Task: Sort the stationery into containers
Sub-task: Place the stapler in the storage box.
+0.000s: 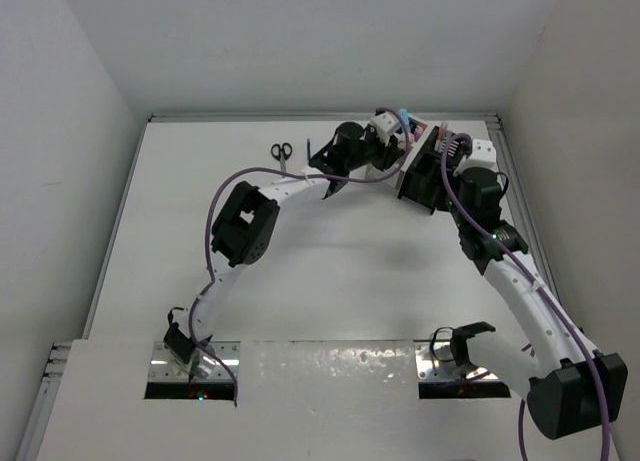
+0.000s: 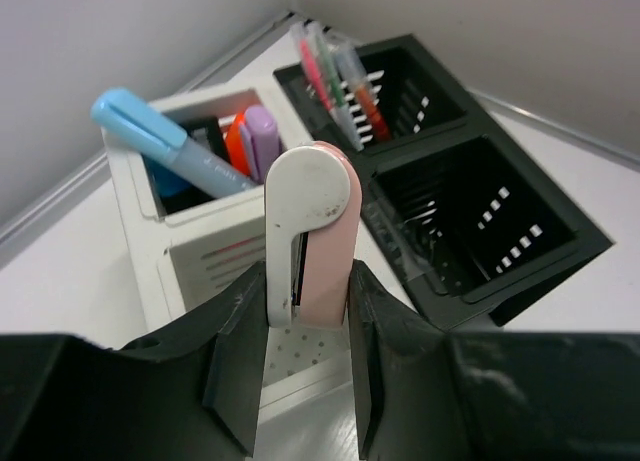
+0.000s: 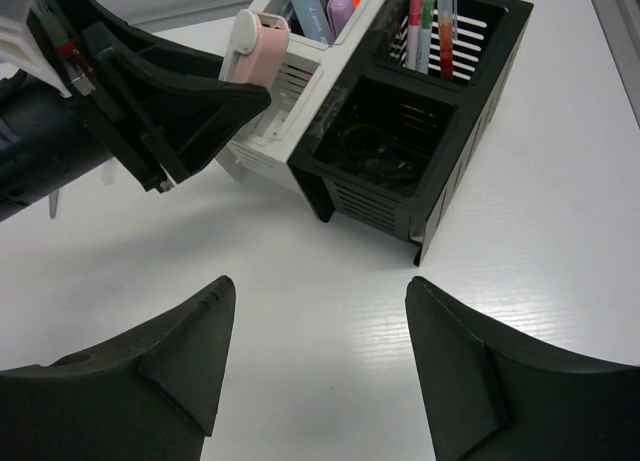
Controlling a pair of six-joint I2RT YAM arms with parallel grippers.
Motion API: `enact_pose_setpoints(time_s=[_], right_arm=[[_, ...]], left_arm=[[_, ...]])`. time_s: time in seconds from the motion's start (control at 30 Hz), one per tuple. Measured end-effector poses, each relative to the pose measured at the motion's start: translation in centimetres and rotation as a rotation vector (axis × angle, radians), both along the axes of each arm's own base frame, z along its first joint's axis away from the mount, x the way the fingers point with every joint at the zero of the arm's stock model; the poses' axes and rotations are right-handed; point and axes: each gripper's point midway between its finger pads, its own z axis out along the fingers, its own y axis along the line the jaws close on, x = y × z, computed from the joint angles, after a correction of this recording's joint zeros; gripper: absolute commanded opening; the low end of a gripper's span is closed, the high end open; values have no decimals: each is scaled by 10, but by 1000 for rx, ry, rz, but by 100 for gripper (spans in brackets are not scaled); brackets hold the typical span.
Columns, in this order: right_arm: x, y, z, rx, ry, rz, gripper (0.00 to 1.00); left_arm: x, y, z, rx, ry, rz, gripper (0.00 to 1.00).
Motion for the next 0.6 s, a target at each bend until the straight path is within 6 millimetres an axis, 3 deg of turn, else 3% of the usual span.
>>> enact_pose_setpoints(time_s=[0.13, 0.33, 0.4, 0.6], right_arm=[[-2, -2, -4, -18, 9, 0, 69], [-1, -2, -7, -37, 20, 10, 69], [-1, -3, -8, -46, 24, 14, 69], [-4, -4, -12, -71, 41, 22, 70]], left_arm=[[5, 2, -15, 14, 19, 34, 0], [14, 7, -13, 5, 6, 93, 1], [19, 7, -16, 2, 3, 111, 5], [26, 5, -27, -3, 4, 144, 33]])
